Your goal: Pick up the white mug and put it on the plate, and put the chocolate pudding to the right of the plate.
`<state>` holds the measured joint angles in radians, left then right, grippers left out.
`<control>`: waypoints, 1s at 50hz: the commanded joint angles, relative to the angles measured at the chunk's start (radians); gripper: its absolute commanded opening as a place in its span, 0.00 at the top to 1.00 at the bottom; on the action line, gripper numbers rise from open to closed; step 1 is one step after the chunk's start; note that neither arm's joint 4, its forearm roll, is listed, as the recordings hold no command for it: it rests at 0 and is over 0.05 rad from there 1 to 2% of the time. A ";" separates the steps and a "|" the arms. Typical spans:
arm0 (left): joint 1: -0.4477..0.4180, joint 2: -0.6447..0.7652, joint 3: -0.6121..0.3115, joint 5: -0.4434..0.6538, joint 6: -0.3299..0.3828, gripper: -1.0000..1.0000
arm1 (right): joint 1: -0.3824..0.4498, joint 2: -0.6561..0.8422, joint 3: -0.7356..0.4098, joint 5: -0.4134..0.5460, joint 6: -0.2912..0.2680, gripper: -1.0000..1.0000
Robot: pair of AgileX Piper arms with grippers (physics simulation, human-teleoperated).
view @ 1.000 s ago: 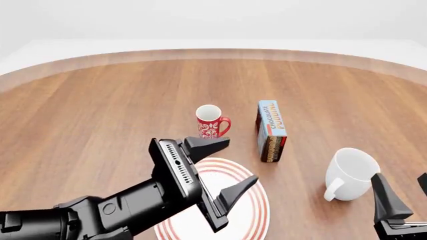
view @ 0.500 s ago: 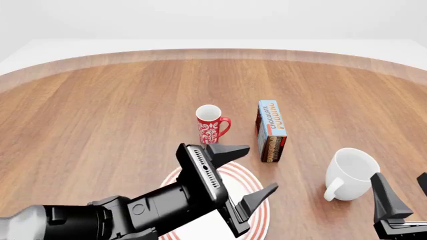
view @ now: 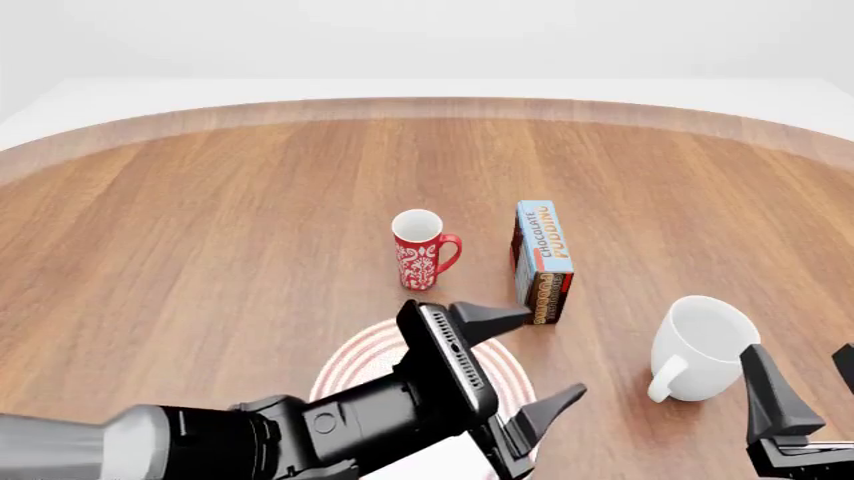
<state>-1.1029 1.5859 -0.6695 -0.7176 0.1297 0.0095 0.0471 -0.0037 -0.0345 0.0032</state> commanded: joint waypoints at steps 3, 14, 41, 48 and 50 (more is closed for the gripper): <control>-0.010 0.044 -0.034 0.002 -0.002 0.00 | 0.000 -0.006 0.000 0.006 0.001 0.00; -0.015 0.088 -0.070 0.008 -0.002 0.00 | 0.001 -0.009 0.000 0.009 0.003 0.00; -0.016 0.166 -0.160 0.036 -0.003 0.00 | 0.001 0.002 0.001 -0.004 0.002 0.00; -0.022 0.193 -0.185 0.044 -0.002 0.00 | 0.001 0.001 0.001 -0.004 0.002 0.00; -0.025 0.200 -0.194 0.048 -0.002 0.00 | 0.001 0.000 0.001 -0.003 0.003 0.00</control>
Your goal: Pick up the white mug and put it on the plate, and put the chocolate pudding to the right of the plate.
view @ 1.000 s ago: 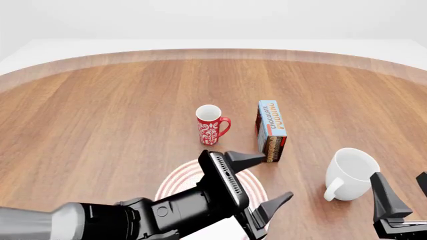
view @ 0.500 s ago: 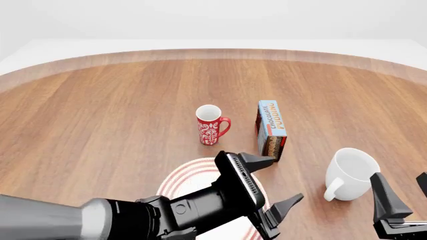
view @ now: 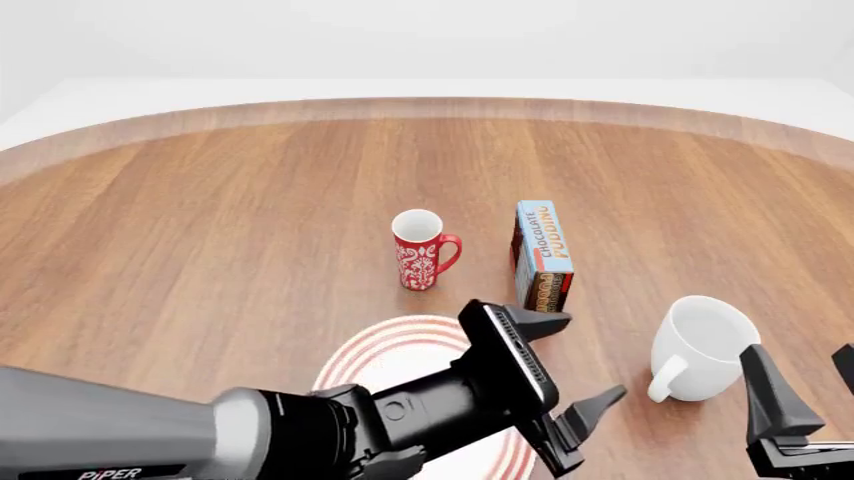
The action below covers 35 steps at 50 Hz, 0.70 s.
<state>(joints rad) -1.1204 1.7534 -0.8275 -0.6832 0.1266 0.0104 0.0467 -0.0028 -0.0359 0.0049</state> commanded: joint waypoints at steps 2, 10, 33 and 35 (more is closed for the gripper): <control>-0.011 0.044 -0.049 0.020 0.002 0.00 | 0.001 -0.007 0.000 0.007 0.001 0.00; -0.030 0.065 -0.078 0.037 0.003 0.00 | 0.002 -0.013 0.000 0.013 0.003 0.00; -0.027 0.134 -0.131 0.047 -0.008 0.00 | 0.003 0.016 0.001 -0.018 0.006 0.00; -0.024 0.140 -0.136 0.049 -0.008 0.00 | 0.003 0.024 0.001 -0.025 0.006 0.00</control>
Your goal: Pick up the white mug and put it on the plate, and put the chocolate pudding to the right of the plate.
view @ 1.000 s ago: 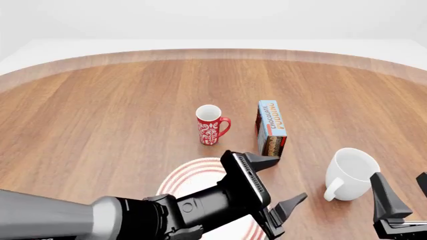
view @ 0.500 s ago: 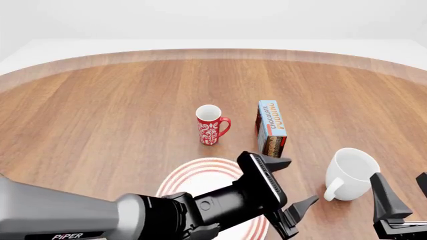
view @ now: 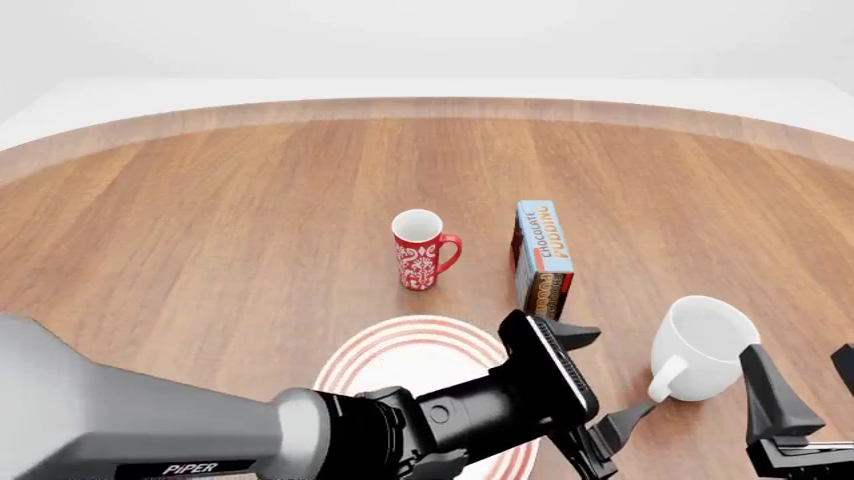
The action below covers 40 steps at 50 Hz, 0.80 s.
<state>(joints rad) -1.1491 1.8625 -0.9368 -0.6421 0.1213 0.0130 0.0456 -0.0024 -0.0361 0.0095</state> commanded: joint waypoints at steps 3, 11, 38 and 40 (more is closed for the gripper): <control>0.008 0.040 -0.038 0.011 -0.002 0.00 | 0.001 0.031 0.001 -0.032 0.002 0.00; 0.013 0.065 -0.063 0.020 0.002 0.00 | 0.001 0.089 0.002 -0.091 0.004 0.00; -0.003 0.121 -0.153 0.073 0.016 0.00 | 0.000 0.087 0.001 -0.089 0.006 0.00; -0.004 0.124 -0.159 0.076 0.016 0.00 | 0.000 0.080 0.001 -0.082 0.006 0.00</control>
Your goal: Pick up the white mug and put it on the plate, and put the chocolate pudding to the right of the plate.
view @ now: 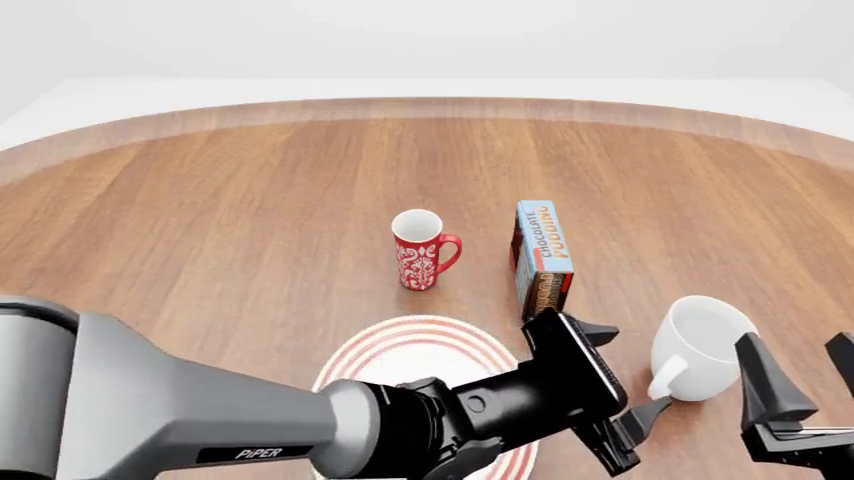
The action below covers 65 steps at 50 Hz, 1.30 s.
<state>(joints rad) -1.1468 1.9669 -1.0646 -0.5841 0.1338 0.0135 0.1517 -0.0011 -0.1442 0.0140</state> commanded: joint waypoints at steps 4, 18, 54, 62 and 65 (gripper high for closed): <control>-0.010 0.027 -0.042 0.025 0.006 0.00 | 0.000 -0.035 0.000 0.035 0.003 0.00; -0.022 0.057 -0.090 0.055 0.010 0.00 | 0.002 -0.029 0.000 0.029 0.006 0.00; -0.009 0.137 -0.194 0.105 0.013 0.00 | 0.006 -0.051 0.000 0.049 0.006 0.00; 0.000 0.157 -0.213 0.114 0.013 0.00 | 0.006 -0.051 0.000 0.049 0.006 0.00; 0.003 0.165 -0.221 0.118 0.013 0.00 | 0.006 -0.051 0.000 0.048 0.006 0.00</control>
<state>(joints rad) -1.1515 2.1078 -1.2592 -0.4785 0.1465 0.0193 0.1010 -0.0015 -0.0957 0.0200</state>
